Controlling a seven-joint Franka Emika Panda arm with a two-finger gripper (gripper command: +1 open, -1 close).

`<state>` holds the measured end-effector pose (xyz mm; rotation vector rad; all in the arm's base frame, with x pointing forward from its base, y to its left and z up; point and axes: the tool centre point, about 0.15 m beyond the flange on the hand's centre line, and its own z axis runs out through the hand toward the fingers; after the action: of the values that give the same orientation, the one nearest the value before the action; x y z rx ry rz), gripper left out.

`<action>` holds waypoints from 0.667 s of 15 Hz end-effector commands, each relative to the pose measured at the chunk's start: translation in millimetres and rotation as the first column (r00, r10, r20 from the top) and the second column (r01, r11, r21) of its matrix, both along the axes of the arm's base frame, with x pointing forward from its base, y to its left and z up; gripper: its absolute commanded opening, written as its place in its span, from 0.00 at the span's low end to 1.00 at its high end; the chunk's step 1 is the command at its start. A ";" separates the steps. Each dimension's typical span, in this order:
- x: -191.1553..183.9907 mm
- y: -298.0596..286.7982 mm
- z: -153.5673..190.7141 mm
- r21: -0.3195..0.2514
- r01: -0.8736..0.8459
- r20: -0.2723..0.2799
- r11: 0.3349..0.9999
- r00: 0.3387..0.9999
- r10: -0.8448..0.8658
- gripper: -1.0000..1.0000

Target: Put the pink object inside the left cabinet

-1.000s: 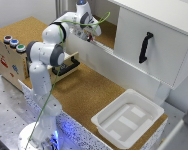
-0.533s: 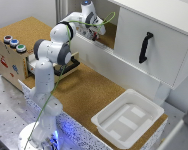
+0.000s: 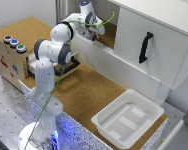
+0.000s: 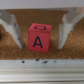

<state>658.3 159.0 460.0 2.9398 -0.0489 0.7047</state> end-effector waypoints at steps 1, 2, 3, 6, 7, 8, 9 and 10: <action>-27.8 15.6 -5.2 -0.021 0.023 0.119 1.000 0.993 -0.020 1.00; -36.9 17.2 -1.2 -0.014 0.021 0.126 1.000 0.992 -0.019 1.00; -46.7 19.5 1.7 -0.008 0.015 0.128 1.000 0.992 -0.013 1.00; -78.6 26.8 8.6 0.011 -0.002 0.133 1.000 0.991 0.001 1.00; -92.8 29.6 11.8 0.019 -0.002 0.143 1.000 0.990 -0.001 1.00; -107.2 30.2 18.1 0.024 -0.002 0.151 1.000 0.989 -0.001 1.00; -120.6 30.5 23.2 0.031 -0.002 0.156 1.000 0.988 -0.003 1.00; -133.4 29.5 27.2 0.036 0.005 0.161 0.999 0.987 -0.011 1.00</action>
<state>612.1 191.1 474.3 2.9400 -0.0681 0.7307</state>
